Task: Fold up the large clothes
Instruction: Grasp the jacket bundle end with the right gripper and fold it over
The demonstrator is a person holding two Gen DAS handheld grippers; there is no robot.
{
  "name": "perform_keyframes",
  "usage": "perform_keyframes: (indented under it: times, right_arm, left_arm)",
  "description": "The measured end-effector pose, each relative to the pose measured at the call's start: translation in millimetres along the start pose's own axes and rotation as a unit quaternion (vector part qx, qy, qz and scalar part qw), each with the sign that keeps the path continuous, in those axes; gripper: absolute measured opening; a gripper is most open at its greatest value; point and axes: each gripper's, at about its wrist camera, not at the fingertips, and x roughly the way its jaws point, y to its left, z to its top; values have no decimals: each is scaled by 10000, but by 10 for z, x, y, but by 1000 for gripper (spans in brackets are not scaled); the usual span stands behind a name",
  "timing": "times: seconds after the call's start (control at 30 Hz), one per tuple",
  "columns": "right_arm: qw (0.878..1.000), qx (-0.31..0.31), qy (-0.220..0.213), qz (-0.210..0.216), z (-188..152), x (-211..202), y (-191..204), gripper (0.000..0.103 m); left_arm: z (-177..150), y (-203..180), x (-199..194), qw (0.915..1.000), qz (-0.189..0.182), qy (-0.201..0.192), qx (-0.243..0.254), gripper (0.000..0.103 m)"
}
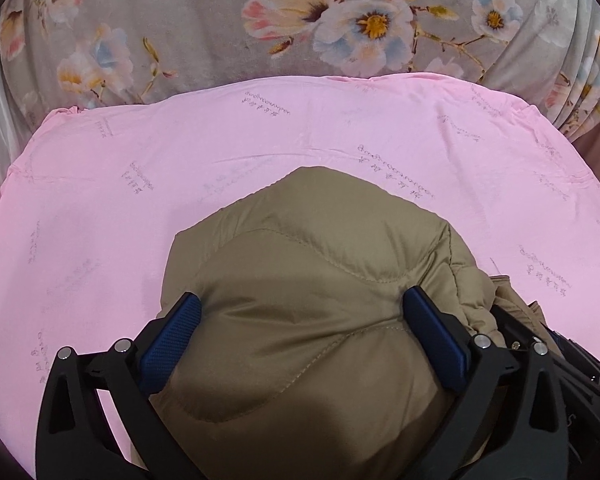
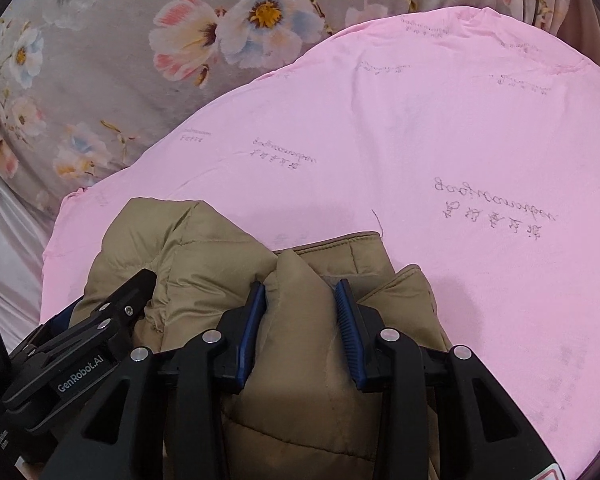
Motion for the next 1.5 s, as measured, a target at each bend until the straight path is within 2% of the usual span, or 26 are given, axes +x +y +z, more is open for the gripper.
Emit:
perform_keyframes:
  times: [0.83,0.93,0.97,1.03,1.1,1.17,1.2,1.23,1.33,1.4,1.5]
  right_arm:
    - [10000,50,-40,17,0,57,-34,34]
    - [9997,147,-34,182,1,51,-78,36]
    - [9991,236,-26,354,12,36,-123,36]
    - [9966,473,15,670,31,-70,-247,37]
    - [9927,811,-79,888,27,-360,-435,44]
    - [9921,880,-252,857,-7,-699,-629,53]
    - [9936,815,-190,764,-42,-860,-722,55]
    - [9943,779,-63,730,-83,-957,-801,56]
    - [9903,881,556,919,-312,-1101,-1061,57]
    - [9812,1057,1052,1227,-517,-1063,-1169,57]
    - [9630,1275,1553,1797,-790,-945,-1176,57]
  left_arm:
    - [-51,-64,81,9996,189,-228,45,98]
    - [-45,-59,76,9996,175,-233,27,98]
    - [-45,-54,70,9996,142,-233,9,98]
    - [-40,9,36,9997,-30,-232,-83,98]
    - [-48,150,-78,9990,-318,-185,-258,98]
    - [-80,349,-237,9965,-702,-81,-449,98]
    - [-115,465,-318,9945,-889,-37,-553,98]
    - [-164,606,-414,9911,-1158,23,-657,98]
    - [-316,892,-582,9843,-1558,197,-811,98]
    - [-464,1039,-640,9783,-1859,396,-824,98]
    - [-702,1160,-634,9667,-2279,741,-900,98]
